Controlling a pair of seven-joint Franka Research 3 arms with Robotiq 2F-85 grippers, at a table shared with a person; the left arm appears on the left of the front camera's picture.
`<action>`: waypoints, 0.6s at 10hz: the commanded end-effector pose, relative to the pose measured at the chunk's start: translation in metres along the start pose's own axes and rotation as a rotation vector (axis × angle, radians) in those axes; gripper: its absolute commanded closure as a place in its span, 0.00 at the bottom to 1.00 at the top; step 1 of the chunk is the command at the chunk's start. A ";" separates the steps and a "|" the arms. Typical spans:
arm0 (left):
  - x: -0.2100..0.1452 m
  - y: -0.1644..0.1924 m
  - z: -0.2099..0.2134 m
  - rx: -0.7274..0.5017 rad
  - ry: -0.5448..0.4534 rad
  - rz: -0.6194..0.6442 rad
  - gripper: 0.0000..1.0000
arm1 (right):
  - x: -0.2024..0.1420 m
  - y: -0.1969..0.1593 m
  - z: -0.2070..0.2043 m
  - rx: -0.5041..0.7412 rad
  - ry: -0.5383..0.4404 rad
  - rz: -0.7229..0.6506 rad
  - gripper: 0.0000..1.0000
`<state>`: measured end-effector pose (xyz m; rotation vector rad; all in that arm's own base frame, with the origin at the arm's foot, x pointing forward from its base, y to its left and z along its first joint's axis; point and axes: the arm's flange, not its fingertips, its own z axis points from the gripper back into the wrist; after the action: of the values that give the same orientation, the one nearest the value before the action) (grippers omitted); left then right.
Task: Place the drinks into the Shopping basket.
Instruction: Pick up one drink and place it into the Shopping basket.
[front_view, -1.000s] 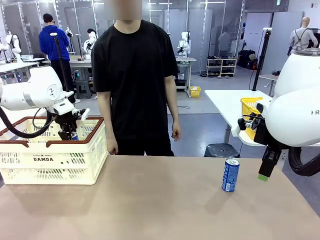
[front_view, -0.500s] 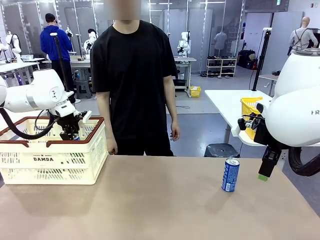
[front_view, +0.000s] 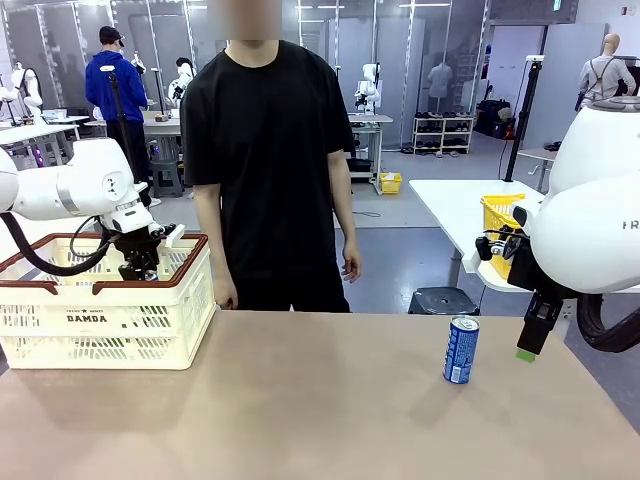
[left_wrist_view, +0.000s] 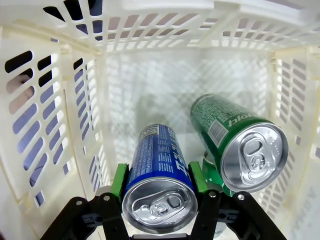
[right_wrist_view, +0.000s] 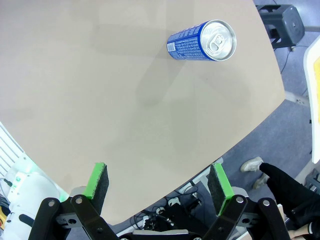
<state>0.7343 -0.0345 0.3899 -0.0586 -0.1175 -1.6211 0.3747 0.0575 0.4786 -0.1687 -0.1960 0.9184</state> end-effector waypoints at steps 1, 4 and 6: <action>-0.001 0.007 -0.003 -0.029 0.011 0.002 0.42 | -0.001 0.000 -0.001 0.003 0.000 -0.002 0.00; -0.004 0.005 0.003 -0.031 0.016 0.005 0.08 | -0.001 0.000 -0.001 0.003 0.000 -0.002 0.00; -0.005 0.002 0.011 -0.011 0.014 0.007 0.00 | -0.001 0.000 -0.001 0.003 0.000 -0.002 0.00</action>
<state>0.7347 -0.0303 0.3927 -0.0649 -0.1069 -1.6172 0.3747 0.0575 0.4786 -0.1687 -0.1960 0.9184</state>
